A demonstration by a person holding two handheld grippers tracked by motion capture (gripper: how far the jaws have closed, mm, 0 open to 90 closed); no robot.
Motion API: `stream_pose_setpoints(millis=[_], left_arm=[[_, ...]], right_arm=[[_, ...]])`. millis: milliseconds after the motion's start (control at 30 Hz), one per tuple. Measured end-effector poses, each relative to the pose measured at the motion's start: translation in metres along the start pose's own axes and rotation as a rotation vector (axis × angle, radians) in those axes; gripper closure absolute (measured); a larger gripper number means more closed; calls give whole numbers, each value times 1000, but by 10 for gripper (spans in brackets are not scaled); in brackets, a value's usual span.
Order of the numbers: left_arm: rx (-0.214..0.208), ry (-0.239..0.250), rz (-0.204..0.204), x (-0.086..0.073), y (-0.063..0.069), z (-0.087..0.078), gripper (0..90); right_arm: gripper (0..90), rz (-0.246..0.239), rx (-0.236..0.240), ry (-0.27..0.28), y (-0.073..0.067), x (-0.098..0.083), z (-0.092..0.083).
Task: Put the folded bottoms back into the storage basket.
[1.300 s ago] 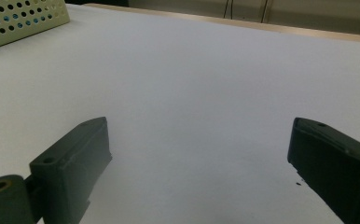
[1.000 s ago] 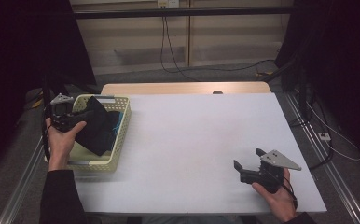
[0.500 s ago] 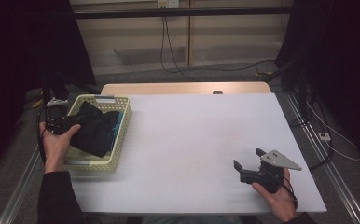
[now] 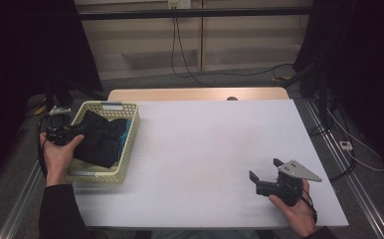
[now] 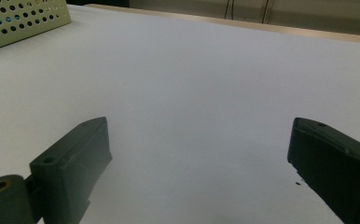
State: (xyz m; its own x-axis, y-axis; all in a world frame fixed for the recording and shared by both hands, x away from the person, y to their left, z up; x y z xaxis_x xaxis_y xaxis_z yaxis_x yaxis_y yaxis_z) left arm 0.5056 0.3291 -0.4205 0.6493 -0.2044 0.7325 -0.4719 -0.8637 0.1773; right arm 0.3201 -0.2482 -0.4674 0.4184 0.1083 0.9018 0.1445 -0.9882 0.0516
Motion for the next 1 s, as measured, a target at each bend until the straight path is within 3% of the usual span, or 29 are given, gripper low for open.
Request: stream_pose_setpoints(millis=[100, 167, 200, 300, 400, 533, 667, 833, 900, 1000], left_arm=[[12, 11, -12, 1, -2, -4, 647], [12, 37, -22, 3, -2, -8, 514], [18, 49, -32, 5, -2, -11, 514], [-1, 89, -42, 12, 3, -14, 378], [-20, 101, -17, 19, 14, -14, 317], [-40, 83, 49, 26, 30, -1, 383], [-36, -20, 99, 22, 39, 23, 529], [-37, -108, 100, 13, 38, 44, 684], [-63, -133, 108, 9, 38, 48, 765], [-56, -154, 78, 4, 34, 54, 823]], right_arm=[[55, 1, 1, -1, 0, 0, 0], [55, 1, 0, 0, 0, 0, 0], [55, 2, 0, 0, 0, 0, 0], [55, 0, 1, 0, 0, 0, 0], [55, -1, 3, 0, 0, 0, 0], [55, -1, 4, -2, -1, 0, 0], [55, -1, 4, -2, 0, 0, 0], [56, -2, 3, -3, 0, 0, 0], [56, -1, 1, -3, 0, 0, 1], [56, 2, 0, -4, 0, 0, 1]])
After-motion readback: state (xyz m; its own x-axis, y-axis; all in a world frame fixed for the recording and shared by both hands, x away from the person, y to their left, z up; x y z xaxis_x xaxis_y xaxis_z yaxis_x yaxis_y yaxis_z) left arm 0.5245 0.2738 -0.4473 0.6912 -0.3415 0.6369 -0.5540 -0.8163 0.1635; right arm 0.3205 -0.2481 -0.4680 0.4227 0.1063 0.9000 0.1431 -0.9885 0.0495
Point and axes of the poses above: each handheld gripper's, and its own axes: z roughly forward along the jaws, x roughly out of its top, y roughly to its right, the point moved 6 cm from there along z, roughly forward along the jaws, and after that the axes turned 14 degrees about -x, right-handed, at the moved point
